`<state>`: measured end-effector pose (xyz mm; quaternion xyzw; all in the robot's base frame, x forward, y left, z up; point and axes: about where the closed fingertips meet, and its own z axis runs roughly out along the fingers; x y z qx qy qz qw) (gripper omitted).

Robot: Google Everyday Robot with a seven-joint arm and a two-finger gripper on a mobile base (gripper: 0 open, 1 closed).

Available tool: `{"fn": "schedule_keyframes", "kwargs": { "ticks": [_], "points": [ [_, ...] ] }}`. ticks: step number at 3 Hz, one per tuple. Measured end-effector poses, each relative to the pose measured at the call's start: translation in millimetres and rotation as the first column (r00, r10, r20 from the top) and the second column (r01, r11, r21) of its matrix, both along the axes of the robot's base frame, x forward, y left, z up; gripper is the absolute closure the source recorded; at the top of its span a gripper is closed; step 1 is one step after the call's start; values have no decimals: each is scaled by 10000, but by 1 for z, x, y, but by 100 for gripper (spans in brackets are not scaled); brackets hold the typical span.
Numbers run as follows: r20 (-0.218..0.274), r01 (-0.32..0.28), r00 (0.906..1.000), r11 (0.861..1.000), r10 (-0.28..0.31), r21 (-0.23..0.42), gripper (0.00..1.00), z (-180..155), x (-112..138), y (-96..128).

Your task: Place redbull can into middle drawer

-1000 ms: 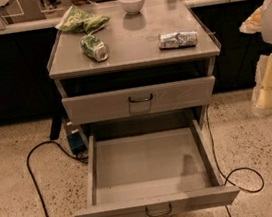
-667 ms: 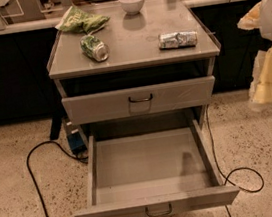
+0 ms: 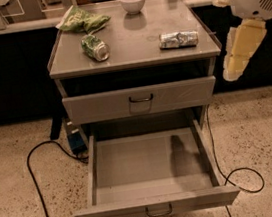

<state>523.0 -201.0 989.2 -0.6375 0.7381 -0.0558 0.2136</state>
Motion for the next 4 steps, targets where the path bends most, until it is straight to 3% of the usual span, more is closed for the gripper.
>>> {"fn": "schedule_keyframes", "kwargs": {
  "ticks": [2, 3, 4],
  "points": [
    [-233, 97, 9997, 9979, -112, -637, 0, -23, 123, -3],
    [-183, 128, 9997, 9968, -143, -787, 0, -33, 172, 5],
    [395, 369, 9986, 9962, -338, -791, 0, -34, 216, 8]
  ]
}}
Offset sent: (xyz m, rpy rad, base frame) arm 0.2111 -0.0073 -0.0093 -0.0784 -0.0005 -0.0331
